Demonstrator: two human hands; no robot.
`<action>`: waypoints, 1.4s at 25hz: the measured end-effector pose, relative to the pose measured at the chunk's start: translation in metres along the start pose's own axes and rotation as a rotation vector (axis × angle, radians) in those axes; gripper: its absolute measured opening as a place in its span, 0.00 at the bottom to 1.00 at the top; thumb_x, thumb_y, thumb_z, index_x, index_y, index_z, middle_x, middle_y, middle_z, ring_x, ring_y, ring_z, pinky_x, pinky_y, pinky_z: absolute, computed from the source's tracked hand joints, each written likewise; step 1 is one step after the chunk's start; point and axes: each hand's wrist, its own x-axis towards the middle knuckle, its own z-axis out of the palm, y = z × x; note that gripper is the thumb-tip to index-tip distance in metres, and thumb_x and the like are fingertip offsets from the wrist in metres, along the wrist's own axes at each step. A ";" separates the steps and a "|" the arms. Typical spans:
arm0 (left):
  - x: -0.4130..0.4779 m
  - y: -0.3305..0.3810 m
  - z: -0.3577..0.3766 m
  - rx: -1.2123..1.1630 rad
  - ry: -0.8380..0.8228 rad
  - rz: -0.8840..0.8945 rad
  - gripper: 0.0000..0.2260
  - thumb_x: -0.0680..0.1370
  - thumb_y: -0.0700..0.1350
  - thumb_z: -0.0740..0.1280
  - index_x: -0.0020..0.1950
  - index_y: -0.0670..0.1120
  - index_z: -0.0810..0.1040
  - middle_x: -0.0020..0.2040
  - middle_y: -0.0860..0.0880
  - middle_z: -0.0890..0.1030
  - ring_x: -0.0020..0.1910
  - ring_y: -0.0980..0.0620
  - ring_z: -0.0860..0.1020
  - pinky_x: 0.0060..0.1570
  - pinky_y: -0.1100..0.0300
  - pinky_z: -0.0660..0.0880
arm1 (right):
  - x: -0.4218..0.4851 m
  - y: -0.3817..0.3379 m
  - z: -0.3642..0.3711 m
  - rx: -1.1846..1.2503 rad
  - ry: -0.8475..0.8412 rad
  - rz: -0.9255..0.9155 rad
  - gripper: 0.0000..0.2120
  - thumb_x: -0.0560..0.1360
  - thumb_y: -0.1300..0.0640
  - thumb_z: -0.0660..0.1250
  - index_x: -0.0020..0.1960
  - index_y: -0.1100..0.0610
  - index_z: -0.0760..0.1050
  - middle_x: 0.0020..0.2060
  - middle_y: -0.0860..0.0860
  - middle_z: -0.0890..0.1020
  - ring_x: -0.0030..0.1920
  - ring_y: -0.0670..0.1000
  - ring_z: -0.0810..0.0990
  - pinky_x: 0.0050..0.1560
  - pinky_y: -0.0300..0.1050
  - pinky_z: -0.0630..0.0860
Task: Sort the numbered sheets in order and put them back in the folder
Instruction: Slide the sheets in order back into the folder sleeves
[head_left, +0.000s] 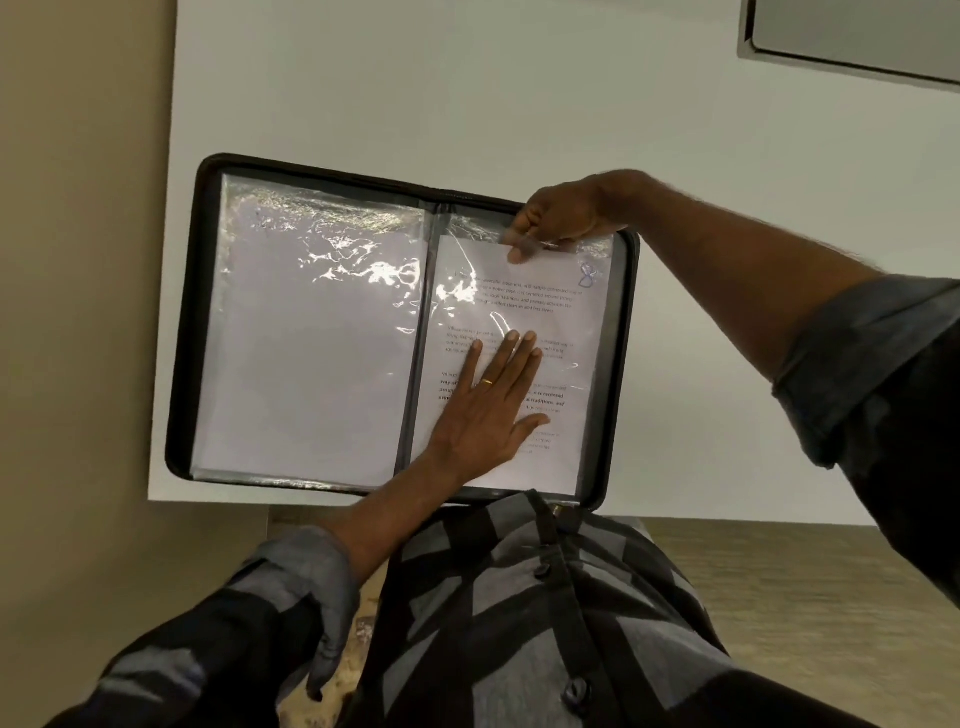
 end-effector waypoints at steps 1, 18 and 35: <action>-0.002 0.005 0.002 0.000 0.003 -0.006 0.37 0.84 0.65 0.51 0.84 0.41 0.49 0.84 0.42 0.46 0.83 0.43 0.44 0.78 0.36 0.49 | -0.003 0.001 0.003 -0.015 0.061 -0.017 0.11 0.80 0.60 0.70 0.62 0.59 0.82 0.51 0.53 0.87 0.48 0.51 0.86 0.45 0.42 0.83; -0.012 0.050 0.027 0.055 -0.016 -0.071 0.32 0.85 0.62 0.52 0.84 0.47 0.49 0.84 0.42 0.45 0.83 0.43 0.42 0.79 0.35 0.46 | -0.092 0.159 0.219 -0.104 1.151 -0.329 0.17 0.84 0.61 0.58 0.72 0.59 0.72 0.68 0.56 0.78 0.67 0.55 0.75 0.70 0.46 0.70; -0.086 0.077 -0.141 -1.138 0.345 -0.551 0.26 0.83 0.66 0.54 0.78 0.57 0.68 0.74 0.53 0.74 0.70 0.55 0.73 0.72 0.51 0.71 | -0.090 0.040 0.328 -0.082 0.950 -0.726 0.30 0.84 0.46 0.58 0.82 0.54 0.54 0.77 0.57 0.68 0.73 0.58 0.72 0.73 0.53 0.70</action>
